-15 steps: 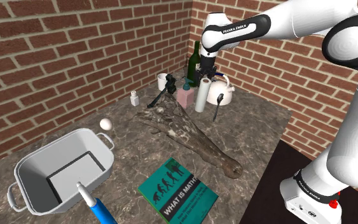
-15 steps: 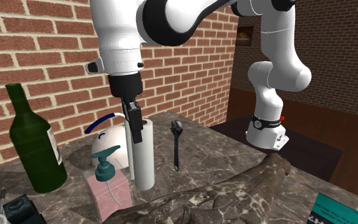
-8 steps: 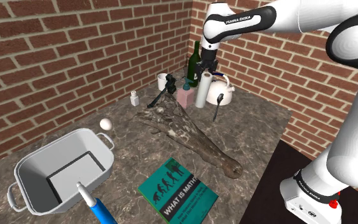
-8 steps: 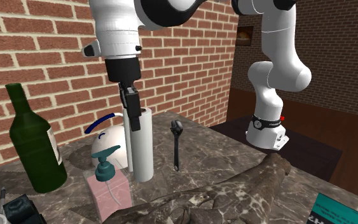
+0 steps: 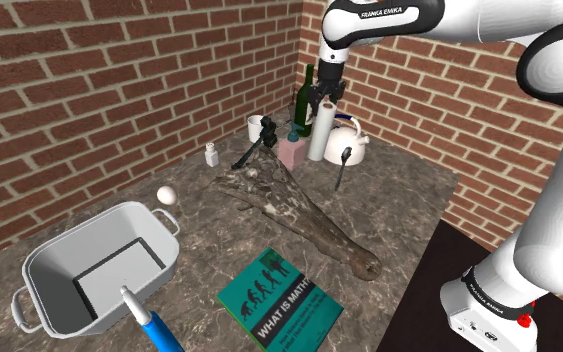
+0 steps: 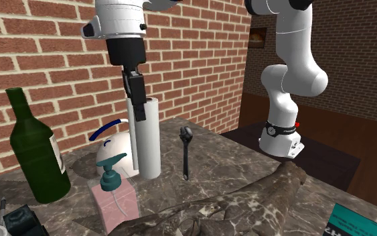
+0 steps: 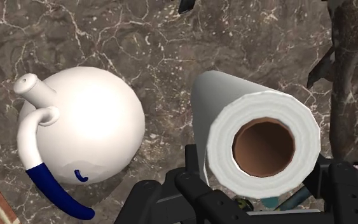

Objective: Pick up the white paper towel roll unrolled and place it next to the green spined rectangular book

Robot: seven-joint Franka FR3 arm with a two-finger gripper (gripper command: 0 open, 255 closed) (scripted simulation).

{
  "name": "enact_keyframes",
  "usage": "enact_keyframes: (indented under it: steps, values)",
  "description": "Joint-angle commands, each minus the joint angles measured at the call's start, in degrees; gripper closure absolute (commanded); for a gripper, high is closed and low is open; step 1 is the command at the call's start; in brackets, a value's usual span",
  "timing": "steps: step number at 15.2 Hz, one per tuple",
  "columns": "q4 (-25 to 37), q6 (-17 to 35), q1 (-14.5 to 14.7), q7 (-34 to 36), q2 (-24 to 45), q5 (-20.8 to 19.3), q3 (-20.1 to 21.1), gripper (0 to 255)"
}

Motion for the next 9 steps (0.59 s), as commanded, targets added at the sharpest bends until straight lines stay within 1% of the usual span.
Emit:
enact_keyframes:
  steps: [1,9]
  values:
    - [1.0,-1.4,0.0,0.1,-0.4,0.0,0.0,255]
    - [7.3,-7.6,0.0,0.4,-0.3,-0.1,0.0,255]
